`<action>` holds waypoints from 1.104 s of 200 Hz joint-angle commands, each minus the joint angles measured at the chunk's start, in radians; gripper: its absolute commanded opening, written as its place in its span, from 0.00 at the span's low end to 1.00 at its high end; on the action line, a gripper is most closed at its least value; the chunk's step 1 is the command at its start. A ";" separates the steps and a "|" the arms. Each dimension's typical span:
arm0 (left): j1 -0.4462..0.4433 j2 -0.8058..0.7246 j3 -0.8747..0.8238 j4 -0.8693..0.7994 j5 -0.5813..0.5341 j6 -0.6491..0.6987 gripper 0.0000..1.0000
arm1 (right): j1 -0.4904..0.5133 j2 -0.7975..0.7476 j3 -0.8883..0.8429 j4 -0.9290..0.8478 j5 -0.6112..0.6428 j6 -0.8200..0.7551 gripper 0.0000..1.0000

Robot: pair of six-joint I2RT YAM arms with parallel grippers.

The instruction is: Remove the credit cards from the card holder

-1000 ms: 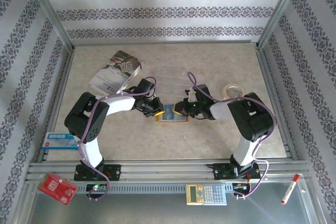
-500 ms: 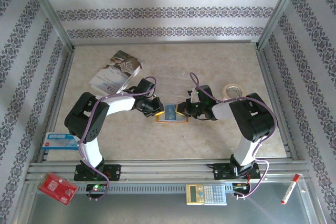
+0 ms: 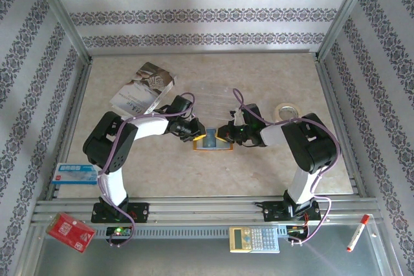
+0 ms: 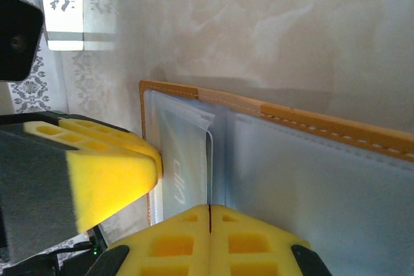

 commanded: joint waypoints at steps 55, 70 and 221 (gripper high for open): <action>-0.007 0.049 -0.020 -0.100 -0.082 0.029 0.11 | 0.004 0.004 0.003 0.064 -0.056 0.009 0.09; -0.008 0.053 -0.026 -0.109 -0.092 0.030 0.09 | 0.005 -0.006 -0.006 0.086 -0.069 0.013 0.09; -0.001 0.093 -0.045 -0.147 -0.121 0.042 0.01 | 0.006 -0.039 -0.049 0.203 -0.123 0.028 0.09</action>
